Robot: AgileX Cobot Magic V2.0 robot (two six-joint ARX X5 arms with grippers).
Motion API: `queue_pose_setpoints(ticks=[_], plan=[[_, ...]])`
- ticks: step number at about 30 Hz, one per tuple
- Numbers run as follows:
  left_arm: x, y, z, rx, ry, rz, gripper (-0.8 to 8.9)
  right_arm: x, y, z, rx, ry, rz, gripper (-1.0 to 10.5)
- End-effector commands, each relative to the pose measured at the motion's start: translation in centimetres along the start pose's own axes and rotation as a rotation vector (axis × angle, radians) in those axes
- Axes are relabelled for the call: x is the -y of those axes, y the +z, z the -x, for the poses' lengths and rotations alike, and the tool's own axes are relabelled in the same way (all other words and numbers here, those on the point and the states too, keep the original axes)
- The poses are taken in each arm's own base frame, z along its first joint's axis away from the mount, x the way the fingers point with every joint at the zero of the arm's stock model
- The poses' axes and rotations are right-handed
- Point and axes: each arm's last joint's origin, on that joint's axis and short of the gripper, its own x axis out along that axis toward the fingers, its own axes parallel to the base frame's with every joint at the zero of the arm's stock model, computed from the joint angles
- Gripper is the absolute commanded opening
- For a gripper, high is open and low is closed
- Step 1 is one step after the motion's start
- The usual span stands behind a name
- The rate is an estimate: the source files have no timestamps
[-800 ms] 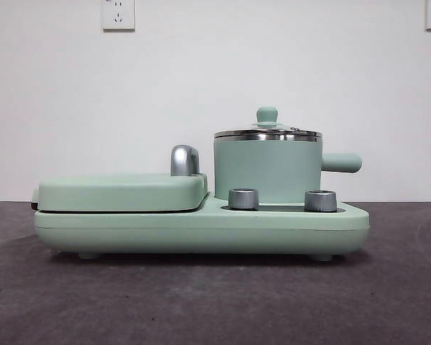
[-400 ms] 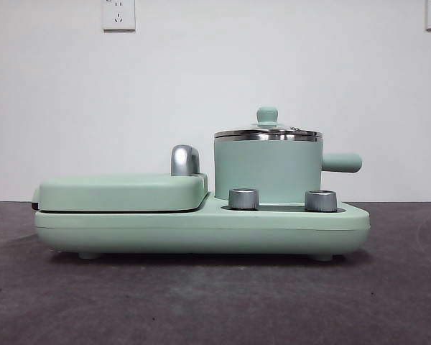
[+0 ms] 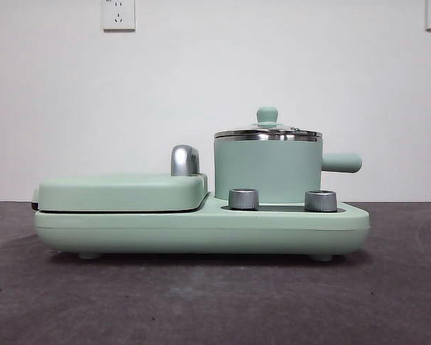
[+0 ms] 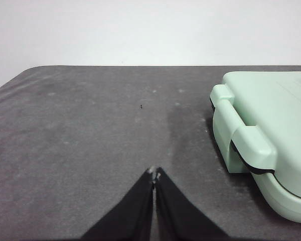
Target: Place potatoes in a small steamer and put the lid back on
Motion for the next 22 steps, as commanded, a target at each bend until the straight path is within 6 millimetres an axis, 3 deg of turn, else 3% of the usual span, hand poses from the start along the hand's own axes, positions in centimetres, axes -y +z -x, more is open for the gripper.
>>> queue_pose_setpoints(ticks=[1, 4, 8, 11, 16, 22], plan=[[0.0, -0.5, -0.2, -0.007, 0.002, 0.0, 0.07, 0.9, -1.6, -0.7, 0.042, -0.11, -0.019, 0.2], [0.0, -0.5, -0.2, -0.007, 0.002, 0.0, 0.07, 1.8, -5.8, -2.6, 0.113, -0.195, -0.049, 0.2], [0.0, -0.5, -0.2, -0.007, 0.002, 0.0, 0.07, 2.8, -13.9, -5.3, 0.227, -0.313, -0.096, 0.2], [0.0, -0.5, -0.2, -0.007, 0.002, 0.0, 0.07, 3.3, -18.5, -6.6, 0.292, -0.357, -0.148, 0.2], [0.0, -0.5, -0.2, -0.008, 0.002, 0.0, 0.07, 3.7, -22.8, -7.9, 0.304, -0.405, -0.188, 0.2], [0.0, -0.5, -0.2, -0.008, 0.002, 0.0, 0.07, 3.8, -25.0, -8.5, 0.323, -0.418, -0.191, 0.2]])
